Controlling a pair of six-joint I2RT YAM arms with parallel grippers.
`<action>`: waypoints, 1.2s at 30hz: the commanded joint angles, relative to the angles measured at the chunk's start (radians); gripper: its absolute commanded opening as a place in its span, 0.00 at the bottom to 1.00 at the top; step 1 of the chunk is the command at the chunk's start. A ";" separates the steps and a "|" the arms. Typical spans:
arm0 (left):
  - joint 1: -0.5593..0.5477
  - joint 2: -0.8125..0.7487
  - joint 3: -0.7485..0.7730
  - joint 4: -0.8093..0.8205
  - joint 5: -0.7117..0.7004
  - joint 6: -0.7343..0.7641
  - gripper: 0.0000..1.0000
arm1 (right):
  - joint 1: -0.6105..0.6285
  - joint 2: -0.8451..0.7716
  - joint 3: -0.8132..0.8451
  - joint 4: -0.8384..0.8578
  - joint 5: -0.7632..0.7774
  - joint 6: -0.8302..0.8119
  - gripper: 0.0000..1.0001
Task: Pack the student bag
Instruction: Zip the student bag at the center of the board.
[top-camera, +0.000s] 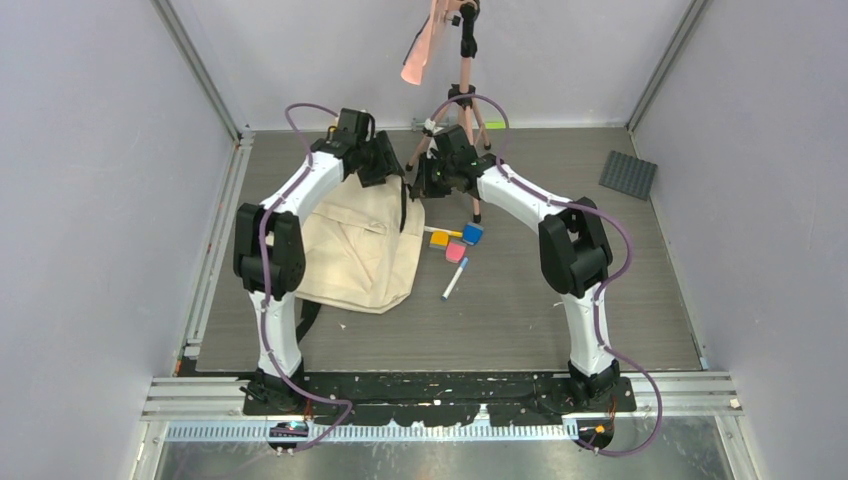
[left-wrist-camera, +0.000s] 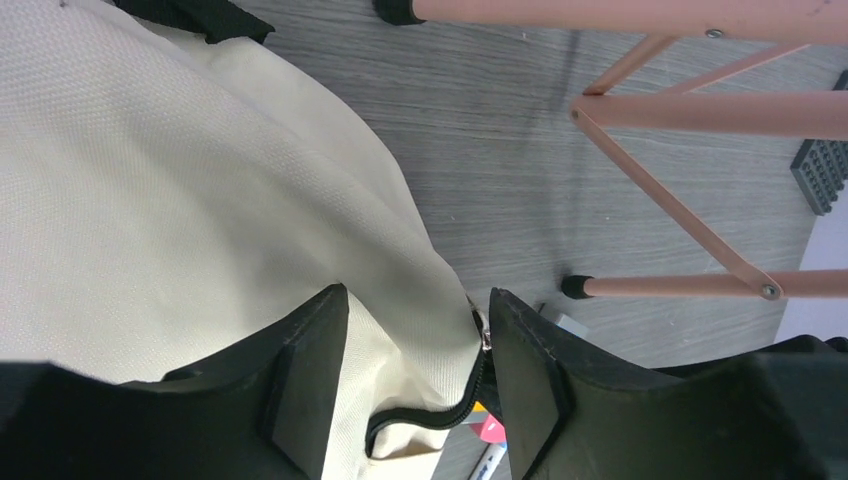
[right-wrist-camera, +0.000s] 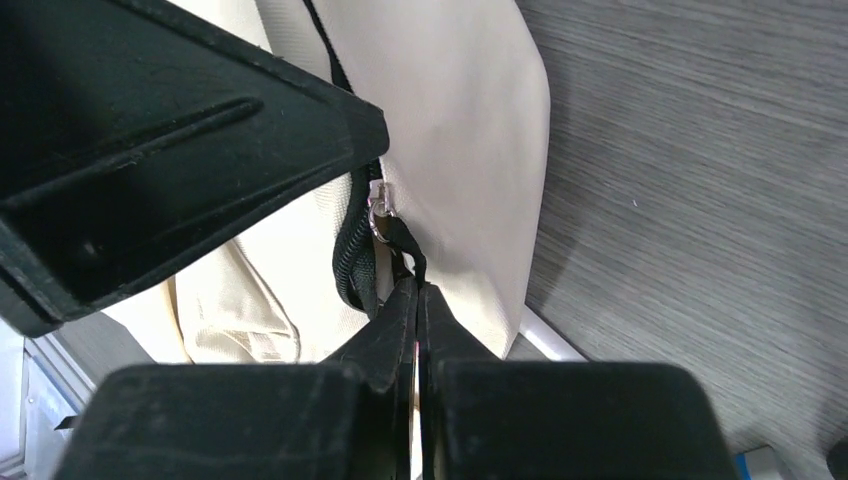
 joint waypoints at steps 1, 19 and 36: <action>0.007 0.025 0.048 -0.006 -0.047 0.002 0.55 | 0.006 0.003 0.058 -0.029 -0.008 -0.045 0.01; 0.012 0.073 0.069 0.037 -0.053 -0.017 0.25 | 0.120 -0.114 -0.068 -0.151 0.117 -0.190 0.01; 0.089 -0.152 -0.076 0.268 0.032 -0.296 0.00 | 0.213 -0.266 -0.223 -0.177 0.667 -0.187 0.01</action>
